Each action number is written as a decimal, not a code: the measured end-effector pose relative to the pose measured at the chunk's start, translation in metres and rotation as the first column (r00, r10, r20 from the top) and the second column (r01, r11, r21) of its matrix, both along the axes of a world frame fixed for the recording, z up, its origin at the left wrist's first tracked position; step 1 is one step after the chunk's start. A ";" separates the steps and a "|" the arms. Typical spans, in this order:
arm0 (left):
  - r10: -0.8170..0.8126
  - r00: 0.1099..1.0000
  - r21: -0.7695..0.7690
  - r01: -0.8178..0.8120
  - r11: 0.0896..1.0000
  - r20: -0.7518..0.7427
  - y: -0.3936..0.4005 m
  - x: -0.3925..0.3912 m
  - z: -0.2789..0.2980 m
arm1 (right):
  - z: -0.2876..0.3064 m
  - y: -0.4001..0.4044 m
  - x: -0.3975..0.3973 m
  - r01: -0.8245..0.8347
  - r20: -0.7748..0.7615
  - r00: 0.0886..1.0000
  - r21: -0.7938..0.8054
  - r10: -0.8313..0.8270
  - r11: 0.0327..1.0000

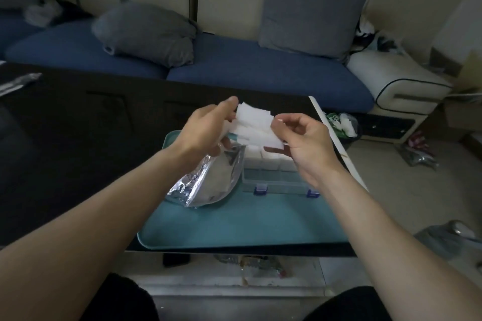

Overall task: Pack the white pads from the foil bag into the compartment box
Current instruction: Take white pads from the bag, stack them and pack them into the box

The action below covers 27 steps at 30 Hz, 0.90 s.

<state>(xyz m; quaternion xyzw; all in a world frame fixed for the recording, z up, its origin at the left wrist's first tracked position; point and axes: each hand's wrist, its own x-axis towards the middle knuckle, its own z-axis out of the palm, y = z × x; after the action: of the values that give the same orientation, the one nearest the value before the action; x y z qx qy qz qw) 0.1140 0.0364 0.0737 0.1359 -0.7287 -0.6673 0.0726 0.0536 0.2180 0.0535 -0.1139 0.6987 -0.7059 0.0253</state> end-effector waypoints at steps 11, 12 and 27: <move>0.096 0.985 -0.032 -0.101 0.994 -0.141 0.019 0.008 -0.012 | -0.009 -0.005 0.004 -0.132 0.086 0.988 0.062 0.127 0.989; 0.096 0.983 -0.031 -0.102 0.994 -0.156 0.021 0.009 -0.011 | -0.010 -0.007 0.006 -0.143 0.107 0.985 0.039 0.139 0.989; -0.398 0.911 0.337 0.345 0.876 0.103 0.001 0.002 -0.013 | 0.011 0.029 -0.001 -0.531 0.380 0.796 0.065 0.471 0.845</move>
<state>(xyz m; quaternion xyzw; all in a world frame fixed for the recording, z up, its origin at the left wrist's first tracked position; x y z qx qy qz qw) 0.1156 0.0375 0.0606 0.0589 -0.6300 -0.7613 -0.1418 0.0526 0.2472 0.0647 -0.1656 0.6844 -0.6208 0.3446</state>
